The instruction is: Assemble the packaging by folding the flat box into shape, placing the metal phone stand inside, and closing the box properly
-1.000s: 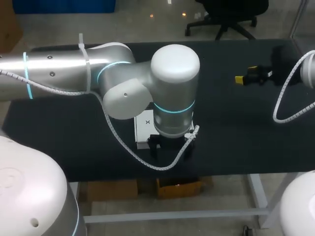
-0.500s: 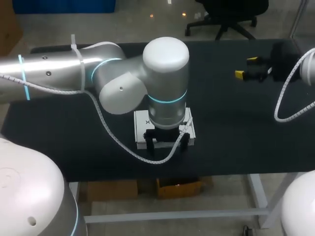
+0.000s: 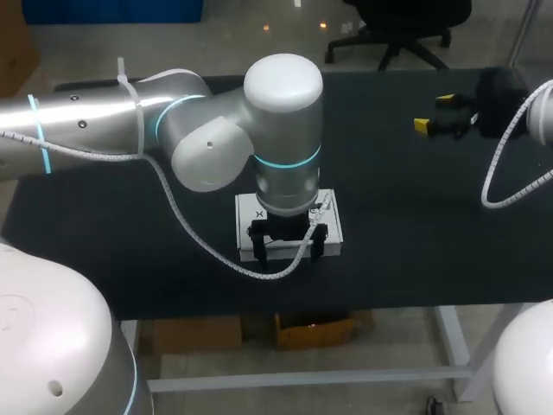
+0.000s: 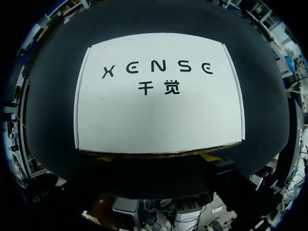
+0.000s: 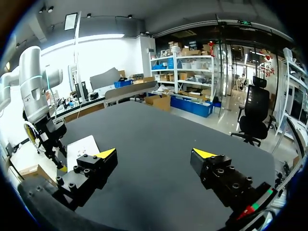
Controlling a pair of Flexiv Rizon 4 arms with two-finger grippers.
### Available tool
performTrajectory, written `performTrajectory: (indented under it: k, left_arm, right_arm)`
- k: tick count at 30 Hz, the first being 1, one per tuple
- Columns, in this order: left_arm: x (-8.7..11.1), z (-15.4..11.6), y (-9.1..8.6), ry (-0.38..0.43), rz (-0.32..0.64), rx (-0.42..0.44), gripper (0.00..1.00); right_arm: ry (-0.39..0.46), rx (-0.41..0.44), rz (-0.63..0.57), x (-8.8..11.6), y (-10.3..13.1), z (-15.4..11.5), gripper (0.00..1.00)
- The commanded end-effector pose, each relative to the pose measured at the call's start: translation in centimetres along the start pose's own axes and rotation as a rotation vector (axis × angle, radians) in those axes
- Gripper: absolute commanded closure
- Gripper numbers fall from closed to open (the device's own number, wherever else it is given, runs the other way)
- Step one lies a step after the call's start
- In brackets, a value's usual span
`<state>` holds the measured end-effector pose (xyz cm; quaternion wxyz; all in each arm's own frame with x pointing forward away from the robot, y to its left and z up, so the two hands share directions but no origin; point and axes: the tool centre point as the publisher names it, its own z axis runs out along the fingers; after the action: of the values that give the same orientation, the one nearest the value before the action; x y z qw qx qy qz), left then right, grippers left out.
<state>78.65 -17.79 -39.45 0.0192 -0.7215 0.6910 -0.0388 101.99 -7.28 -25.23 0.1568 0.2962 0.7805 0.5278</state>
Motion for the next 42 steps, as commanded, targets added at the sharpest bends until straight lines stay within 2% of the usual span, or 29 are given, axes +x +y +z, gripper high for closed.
performTrajectory:
  k: [1,24,32,42]
  left_arm:
    - [0.3,-0.1,-0.7,-0.014,-0.007,-0.007,0.00]
    - [0.4,0.1,-4.0,-0.021,-0.039,0.002,0.00]
    - [0.4,0.1,-5.8,-0.017,-0.033,0.006,0.00]
    - [0.3,0.5,-9.2,-0.004,-0.035,-0.008,0.00]
  right_arm:
    - [0.000,-0.004,-0.002,0.0,-0.1,0.0,0.00]
    - [0.000,-0.004,-0.002,0.0,-0.1,0.0,0.00]
    - [0.000,-0.004,-0.002,0.0,-0.1,0.0,0.00]
    - [0.000,-0.004,-0.002,0.0,-0.1,0.0,0.00]
